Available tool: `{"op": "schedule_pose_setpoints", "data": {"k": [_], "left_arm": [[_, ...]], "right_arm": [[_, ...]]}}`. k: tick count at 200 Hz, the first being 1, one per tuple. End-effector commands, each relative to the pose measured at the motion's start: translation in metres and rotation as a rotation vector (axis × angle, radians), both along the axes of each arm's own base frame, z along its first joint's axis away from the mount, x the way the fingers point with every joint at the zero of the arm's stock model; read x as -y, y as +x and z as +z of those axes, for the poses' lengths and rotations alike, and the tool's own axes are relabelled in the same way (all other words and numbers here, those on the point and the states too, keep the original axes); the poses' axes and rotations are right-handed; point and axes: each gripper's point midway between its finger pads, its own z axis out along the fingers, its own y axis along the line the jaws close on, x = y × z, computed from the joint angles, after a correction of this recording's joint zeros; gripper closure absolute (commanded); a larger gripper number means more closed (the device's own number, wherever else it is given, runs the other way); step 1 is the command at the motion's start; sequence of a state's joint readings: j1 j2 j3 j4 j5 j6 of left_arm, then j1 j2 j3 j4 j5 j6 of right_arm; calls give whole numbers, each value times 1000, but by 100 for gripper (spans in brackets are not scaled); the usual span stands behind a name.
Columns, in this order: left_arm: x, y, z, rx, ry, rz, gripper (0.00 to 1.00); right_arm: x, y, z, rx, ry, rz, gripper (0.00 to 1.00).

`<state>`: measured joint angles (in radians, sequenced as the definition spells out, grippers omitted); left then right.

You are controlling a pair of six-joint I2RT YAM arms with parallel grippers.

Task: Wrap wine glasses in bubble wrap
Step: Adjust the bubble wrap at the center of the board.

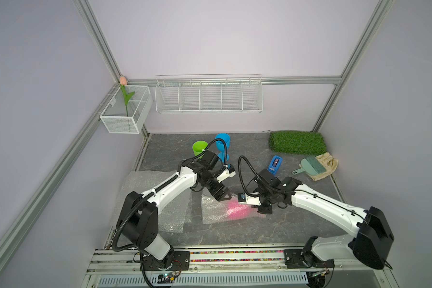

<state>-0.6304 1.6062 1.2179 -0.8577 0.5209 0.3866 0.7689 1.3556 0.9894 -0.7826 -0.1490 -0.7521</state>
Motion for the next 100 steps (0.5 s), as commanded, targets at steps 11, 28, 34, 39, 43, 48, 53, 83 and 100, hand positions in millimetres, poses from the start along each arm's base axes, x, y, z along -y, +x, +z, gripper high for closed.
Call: {"op": "schedule_pose_setpoints", "data": {"k": [11, 28, 34, 39, 43, 48, 53, 83, 100], "left_arm": [[-3, -38, -8, -57, 3, -167, 16], [-2, -50, -9, -68, -5, -214, 16], [-2, -52, -9, -73, -10, -223, 16], [-1, -53, -10, -75, -8, -225, 15], [-1, -54, -11, -77, -7, -227, 14], [-1, -53, -12, -77, -3, -228, 13], [-1, -53, -13, -78, -2, -228, 12], [2, -59, -10, -110, -19, -256, 9], [1, -63, -6, -113, -30, -269, 8]], "right_arm": [[-1, -8, 4, -143, 35, -16, 93], [0, -5, 0, -204, 18, -51, 93], [0, -5, -2, -223, 12, -59, 93], [1, -4, -3, -235, 8, -67, 93], [1, -3, -4, -244, 5, -74, 93], [1, -3, -5, -251, 3, -79, 93], [2, -3, -7, -261, 0, -84, 93], [5, 2, -9, -286, -5, -121, 93], [9, 6, -11, -293, -16, -143, 93]]}}
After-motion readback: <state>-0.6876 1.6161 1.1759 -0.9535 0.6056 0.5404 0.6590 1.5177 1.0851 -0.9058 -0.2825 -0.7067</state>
